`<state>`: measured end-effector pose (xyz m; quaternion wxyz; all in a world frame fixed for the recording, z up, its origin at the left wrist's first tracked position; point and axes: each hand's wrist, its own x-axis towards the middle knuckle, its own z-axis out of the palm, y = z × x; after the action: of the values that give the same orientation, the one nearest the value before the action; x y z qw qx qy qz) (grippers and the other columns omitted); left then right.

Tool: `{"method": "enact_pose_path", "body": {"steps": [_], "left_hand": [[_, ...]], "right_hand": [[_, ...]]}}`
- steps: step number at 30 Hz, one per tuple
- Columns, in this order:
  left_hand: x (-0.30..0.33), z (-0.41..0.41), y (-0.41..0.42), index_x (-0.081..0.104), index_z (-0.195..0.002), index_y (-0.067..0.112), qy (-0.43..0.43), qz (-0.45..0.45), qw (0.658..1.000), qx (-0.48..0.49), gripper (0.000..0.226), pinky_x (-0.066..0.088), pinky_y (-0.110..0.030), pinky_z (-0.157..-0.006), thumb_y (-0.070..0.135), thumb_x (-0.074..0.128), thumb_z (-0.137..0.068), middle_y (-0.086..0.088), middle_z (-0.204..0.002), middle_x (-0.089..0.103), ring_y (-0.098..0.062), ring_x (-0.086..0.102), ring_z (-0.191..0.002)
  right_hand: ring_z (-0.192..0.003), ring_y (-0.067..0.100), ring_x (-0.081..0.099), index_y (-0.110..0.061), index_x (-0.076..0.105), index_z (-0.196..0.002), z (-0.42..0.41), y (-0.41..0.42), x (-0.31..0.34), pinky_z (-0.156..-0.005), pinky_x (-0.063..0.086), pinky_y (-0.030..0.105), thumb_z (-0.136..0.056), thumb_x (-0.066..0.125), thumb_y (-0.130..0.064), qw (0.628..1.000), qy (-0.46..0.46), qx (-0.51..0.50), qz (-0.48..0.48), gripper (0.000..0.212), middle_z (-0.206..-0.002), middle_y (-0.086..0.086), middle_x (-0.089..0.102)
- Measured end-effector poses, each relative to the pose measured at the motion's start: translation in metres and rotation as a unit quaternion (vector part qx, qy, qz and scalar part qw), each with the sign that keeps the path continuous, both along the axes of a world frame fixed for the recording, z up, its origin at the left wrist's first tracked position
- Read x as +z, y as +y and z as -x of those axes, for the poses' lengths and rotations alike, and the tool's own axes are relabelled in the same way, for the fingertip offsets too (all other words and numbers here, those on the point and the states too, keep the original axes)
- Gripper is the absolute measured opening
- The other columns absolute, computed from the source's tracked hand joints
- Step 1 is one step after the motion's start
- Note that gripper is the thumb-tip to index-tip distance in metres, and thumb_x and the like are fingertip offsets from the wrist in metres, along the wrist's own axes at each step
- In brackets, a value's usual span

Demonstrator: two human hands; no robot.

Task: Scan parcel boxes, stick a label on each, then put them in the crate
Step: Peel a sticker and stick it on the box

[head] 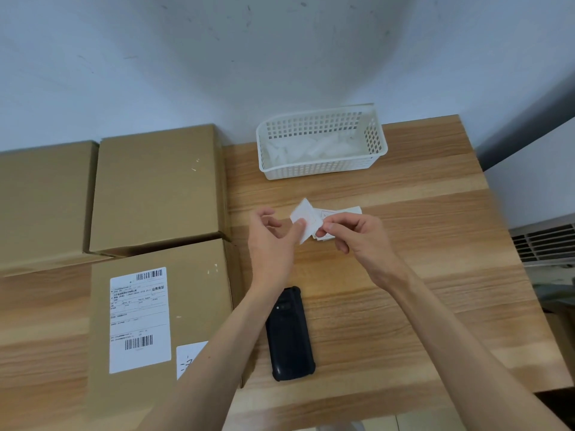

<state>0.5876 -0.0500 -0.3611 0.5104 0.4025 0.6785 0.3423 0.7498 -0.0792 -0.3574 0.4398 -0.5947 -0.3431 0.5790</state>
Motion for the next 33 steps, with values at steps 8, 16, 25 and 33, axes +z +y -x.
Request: {"method": "enact_pose_path", "body": {"steps": [8,16,25,33], "left_hand": [[-0.001,-0.003,-0.005,0.078,-0.09,0.027,0.072,-0.172,0.962,-0.199,0.007,0.039,-0.013,-0.071,0.023,0.073,-0.092,0.017,-0.086,0.065,-0.007,0.054,-0.079],[0.0,0.003,-0.002,0.081,-0.088,0.028,0.104,-0.171,0.952,-0.232,0.009,0.04,-0.014,-0.073,0.025,0.074,-0.091,0.019,-0.082,0.069,-0.01,0.052,-0.085],[0.007,0.01,-0.004,0.082,-0.087,0.024,0.091,-0.144,0.955,-0.243,0.009,0.041,-0.015,-0.071,0.022,0.074,-0.09,0.012,-0.081,0.072,-0.004,0.053,-0.081],[0.057,0.017,-0.003,0.082,-0.088,0.028,0.145,-0.141,0.934,-0.294,0.009,0.047,-0.027,-0.079,0.028,0.073,-0.09,0.019,-0.077,0.07,-0.009,0.056,-0.081]], "right_hand": [[-0.054,0.009,0.04,0.003,0.075,-0.091,-0.003,0.002,-0.004,-0.056,0.036,0.022,-0.095,0.065,-0.005,0.999,-0.038,0.006,-0.024,0.014,-0.081,0.011,0.073],[-0.058,0.003,0.047,-0.011,0.079,-0.091,-0.006,0.0,-0.014,-0.061,0.038,0.019,-0.095,0.068,-0.013,0.988,-0.125,0.072,-0.052,0.012,-0.081,0.0,0.075],[-0.082,0.032,0.064,-0.02,0.079,-0.091,-0.001,-0.002,-0.013,-0.078,0.053,0.051,-0.095,0.068,-0.02,0.982,-0.152,0.101,-0.052,0.012,-0.086,-0.005,0.076],[-0.083,0.015,0.065,-0.017,0.079,-0.089,0.001,-0.005,0.031,-0.082,0.052,0.041,-0.096,0.067,-0.017,0.978,-0.159,0.12,-0.057,0.014,-0.086,-0.005,0.075]]}}
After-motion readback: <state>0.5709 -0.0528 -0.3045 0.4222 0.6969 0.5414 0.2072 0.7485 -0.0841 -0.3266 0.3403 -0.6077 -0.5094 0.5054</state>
